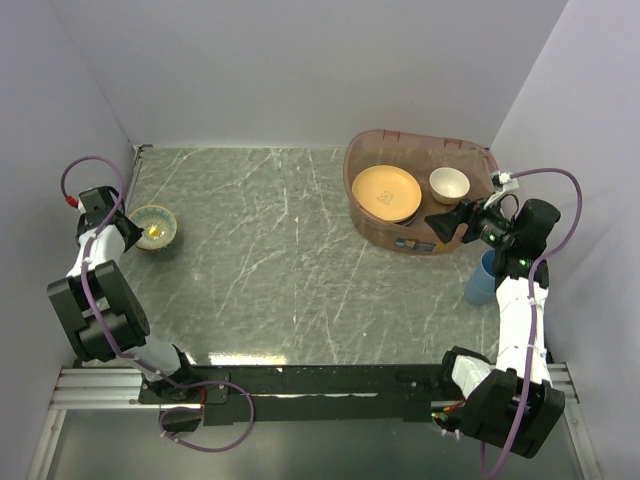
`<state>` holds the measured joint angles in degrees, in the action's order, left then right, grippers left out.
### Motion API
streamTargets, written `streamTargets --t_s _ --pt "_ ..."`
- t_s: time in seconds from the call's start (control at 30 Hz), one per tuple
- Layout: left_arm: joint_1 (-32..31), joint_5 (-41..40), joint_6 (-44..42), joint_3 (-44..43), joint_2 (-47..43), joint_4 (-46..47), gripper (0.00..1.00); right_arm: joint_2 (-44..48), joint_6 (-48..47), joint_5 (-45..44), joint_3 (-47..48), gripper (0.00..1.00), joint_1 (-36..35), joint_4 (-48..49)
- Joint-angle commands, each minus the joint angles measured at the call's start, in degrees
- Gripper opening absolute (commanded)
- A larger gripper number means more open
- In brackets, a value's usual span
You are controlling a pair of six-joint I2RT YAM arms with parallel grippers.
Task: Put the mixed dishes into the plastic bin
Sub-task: Pick up the bowl from the center of the board.
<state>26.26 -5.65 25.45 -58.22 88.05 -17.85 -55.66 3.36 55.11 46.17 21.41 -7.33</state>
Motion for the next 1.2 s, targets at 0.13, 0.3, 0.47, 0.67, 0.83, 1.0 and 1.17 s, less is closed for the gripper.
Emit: streamTargets --t_s 0.13,0.3,0.47,0.67,0.83,1.0,1.17 --pt "0.11 -0.68 -0.49 -2.51 -2.53 0.71 0.07 -0.15 -0.81 -0.44 2.08 1.0 0.3 0.92" --pt "0.11 -0.5 -0.05 -3.83 -4.99 -0.43 0.07 -0.06 -0.81 -0.44 2.08 1.0 0.21 0.83" --pt "0.02 0.29 0.39 -4.01 -6.05 -0.87 0.01 -0.06 -0.98 -0.62 2.17 1.0 0.39 0.74" --pt "0.11 2.13 1.26 -4.71 -7.8 -1.05 0.01 -0.15 -1.07 -0.71 2.17 1.0 0.21 0.83" --pt "0.11 4.24 2.58 -4.45 -11.58 -0.7 0.01 -0.15 -1.07 -0.8 2.08 1.0 0.21 0.83" --pt "0.11 5.21 3.81 -3.49 -15.35 0.0 0.01 -0.33 -0.98 -0.62 1.99 1.0 0.21 0.83" --pt "0.11 9.85 5.39 -2.0 -17.91 0.79 0.01 -0.06 -1.16 -0.62 1.9 1.0 0.3 1.01"
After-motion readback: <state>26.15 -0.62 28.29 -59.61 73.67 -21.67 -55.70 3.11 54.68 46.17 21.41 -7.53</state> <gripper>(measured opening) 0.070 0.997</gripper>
